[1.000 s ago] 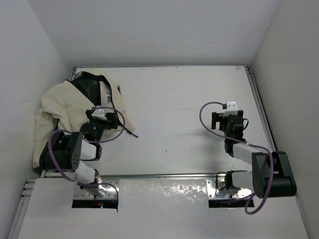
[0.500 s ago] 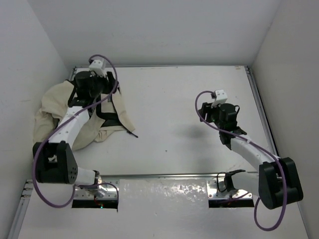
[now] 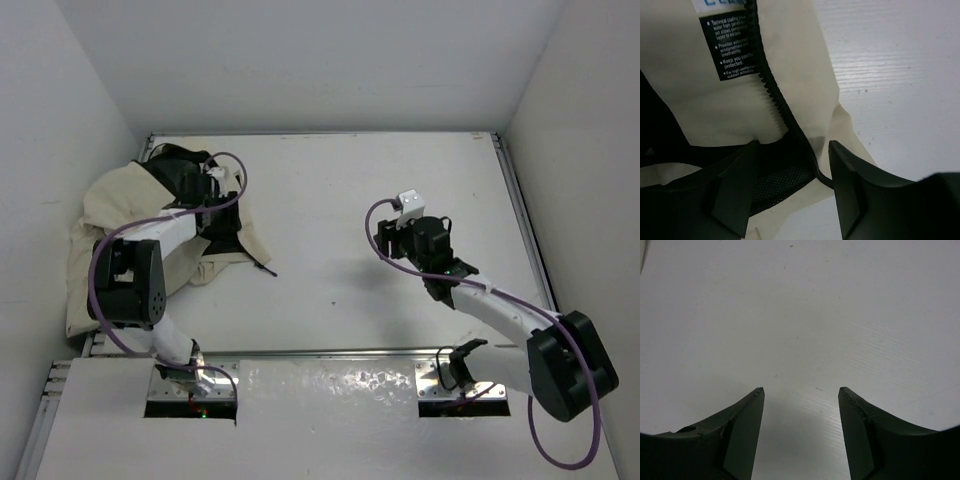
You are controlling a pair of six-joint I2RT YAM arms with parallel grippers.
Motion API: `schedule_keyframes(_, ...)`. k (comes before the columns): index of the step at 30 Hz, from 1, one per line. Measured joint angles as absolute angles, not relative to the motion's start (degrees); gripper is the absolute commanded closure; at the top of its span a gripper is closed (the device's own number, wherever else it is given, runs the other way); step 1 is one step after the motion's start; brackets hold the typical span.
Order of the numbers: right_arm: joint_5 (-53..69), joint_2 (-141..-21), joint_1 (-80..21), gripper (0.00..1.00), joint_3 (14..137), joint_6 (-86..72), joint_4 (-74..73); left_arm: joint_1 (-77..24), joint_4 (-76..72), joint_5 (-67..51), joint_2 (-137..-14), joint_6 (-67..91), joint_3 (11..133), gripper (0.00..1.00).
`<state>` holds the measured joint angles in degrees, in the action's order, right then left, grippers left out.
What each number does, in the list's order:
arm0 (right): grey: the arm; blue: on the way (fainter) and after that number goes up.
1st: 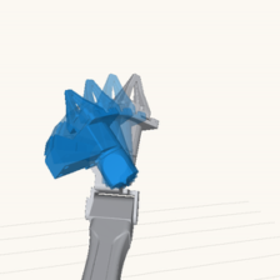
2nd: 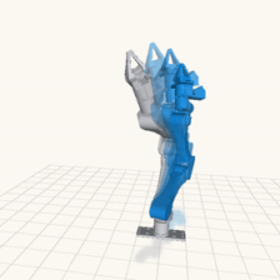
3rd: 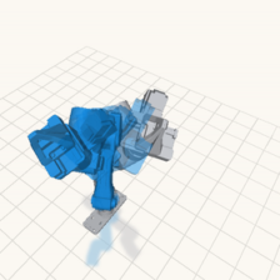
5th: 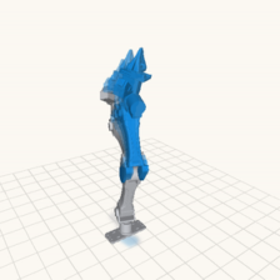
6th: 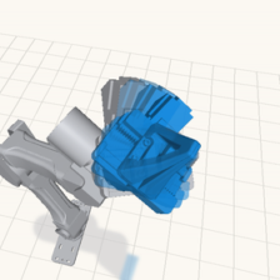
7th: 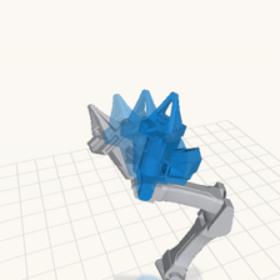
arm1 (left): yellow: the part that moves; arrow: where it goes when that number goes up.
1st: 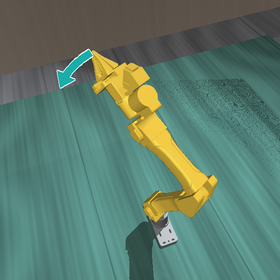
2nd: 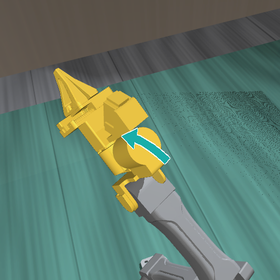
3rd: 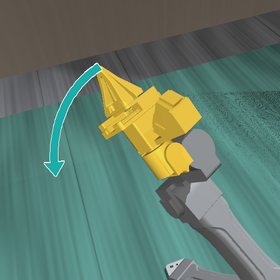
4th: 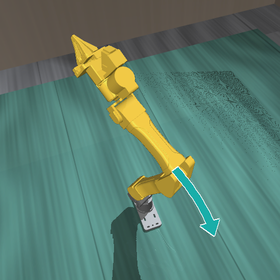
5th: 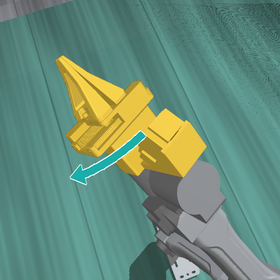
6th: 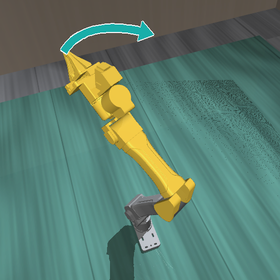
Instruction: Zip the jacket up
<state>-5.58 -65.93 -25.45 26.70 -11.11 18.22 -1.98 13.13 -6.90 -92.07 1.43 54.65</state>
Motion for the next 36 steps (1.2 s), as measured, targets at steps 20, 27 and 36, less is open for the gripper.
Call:
schedule_keyframes(20, -4.4, -74.2, -28.3, 0.36, 28.9, -10.0, 17.4, -5.2, 3.0, -13.1, -100.8, 7.9, 54.7, 1.00)
schedule_keyframes(27, 6.2, -74.8, -28.3, 0.28, 29.4, -9.0, 17.5, -7.6, 1.1, -27.0, -96.0, 5.1, 54.8, 1.00)
schedule_keyframes(36, 23.2, -74.3, -28.3, 0.24, 32.6, -11.7, 24.7, -16.3, 7.2, -43.2, -88.5, -1.3, 67.7, 1.00)
